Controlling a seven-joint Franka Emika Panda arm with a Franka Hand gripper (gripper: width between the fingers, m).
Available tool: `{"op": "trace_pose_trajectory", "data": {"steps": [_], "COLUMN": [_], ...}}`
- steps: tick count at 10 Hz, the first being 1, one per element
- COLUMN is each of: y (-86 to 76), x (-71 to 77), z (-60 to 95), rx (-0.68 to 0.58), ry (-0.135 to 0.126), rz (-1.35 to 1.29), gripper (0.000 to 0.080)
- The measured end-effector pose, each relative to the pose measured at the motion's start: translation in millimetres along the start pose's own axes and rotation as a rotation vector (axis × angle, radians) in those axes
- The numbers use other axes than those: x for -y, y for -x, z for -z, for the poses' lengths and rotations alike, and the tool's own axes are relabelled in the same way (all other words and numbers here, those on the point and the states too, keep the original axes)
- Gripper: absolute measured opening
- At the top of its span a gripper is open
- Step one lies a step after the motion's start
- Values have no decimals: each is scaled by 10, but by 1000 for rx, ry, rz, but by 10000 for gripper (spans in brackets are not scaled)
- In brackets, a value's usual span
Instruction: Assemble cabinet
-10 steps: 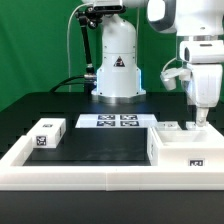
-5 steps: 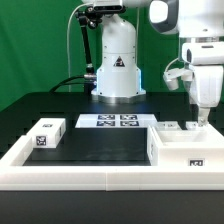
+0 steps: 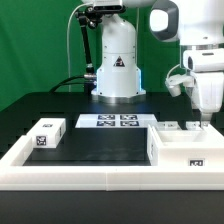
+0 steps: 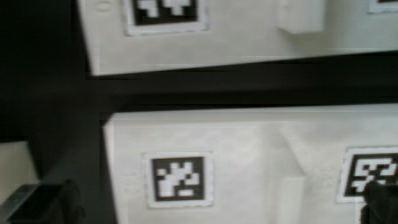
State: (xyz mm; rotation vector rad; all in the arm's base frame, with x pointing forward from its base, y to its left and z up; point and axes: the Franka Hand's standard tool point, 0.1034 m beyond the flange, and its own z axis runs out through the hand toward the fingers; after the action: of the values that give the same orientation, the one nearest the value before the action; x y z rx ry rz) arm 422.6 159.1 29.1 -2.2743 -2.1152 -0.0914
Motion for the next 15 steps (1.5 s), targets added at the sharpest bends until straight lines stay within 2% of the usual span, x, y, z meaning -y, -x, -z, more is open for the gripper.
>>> {"op": "trace_pose_trajectory", "data": {"steps": [4,6,8,9,10,11,12,13,15], "y": [-60,-64,-62,-57,-50,-42,-38,-38,-38], "x": [124,115,109,112,118,125,132,130,130], "z": [-167,-162,-160,-164,-172,-184,-195,-195,-194], "rx": [-19,-17,-17,-16,-16,-15,-15,-16,-16], "ry": [-12,-13,-13,-14,-16,-19,-21,-20,-20], "rz": [-2,-1,-2,-3,-4,-6,-6,-7,-7], "gripper": [796,796,538,378,378,200,200,68,68]}}
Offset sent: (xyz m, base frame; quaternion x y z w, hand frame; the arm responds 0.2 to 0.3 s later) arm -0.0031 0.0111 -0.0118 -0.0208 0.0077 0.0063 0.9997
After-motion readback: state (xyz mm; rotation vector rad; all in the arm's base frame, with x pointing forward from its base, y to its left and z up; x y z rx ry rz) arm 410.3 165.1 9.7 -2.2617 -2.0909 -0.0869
